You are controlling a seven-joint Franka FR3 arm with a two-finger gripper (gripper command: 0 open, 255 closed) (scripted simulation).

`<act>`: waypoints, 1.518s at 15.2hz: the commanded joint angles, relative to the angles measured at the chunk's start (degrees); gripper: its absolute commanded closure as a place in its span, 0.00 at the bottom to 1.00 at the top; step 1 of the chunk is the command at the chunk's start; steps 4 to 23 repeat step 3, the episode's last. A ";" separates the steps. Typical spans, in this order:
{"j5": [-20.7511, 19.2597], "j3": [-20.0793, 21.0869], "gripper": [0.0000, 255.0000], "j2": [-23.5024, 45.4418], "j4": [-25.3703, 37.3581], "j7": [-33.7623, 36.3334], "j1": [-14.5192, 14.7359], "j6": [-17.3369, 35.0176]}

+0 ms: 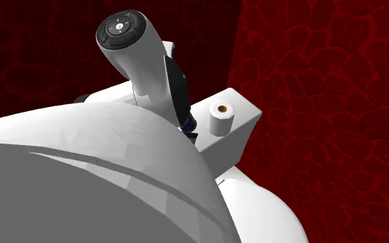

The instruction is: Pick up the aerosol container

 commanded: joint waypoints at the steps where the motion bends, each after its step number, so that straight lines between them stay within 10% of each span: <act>1: 0.48 0.00 1.00 -0.64 1.06 -0.53 0.19 -1.63; 23: 0.51 -0.01 1.00 -0.69 1.13 -0.56 0.20 -1.75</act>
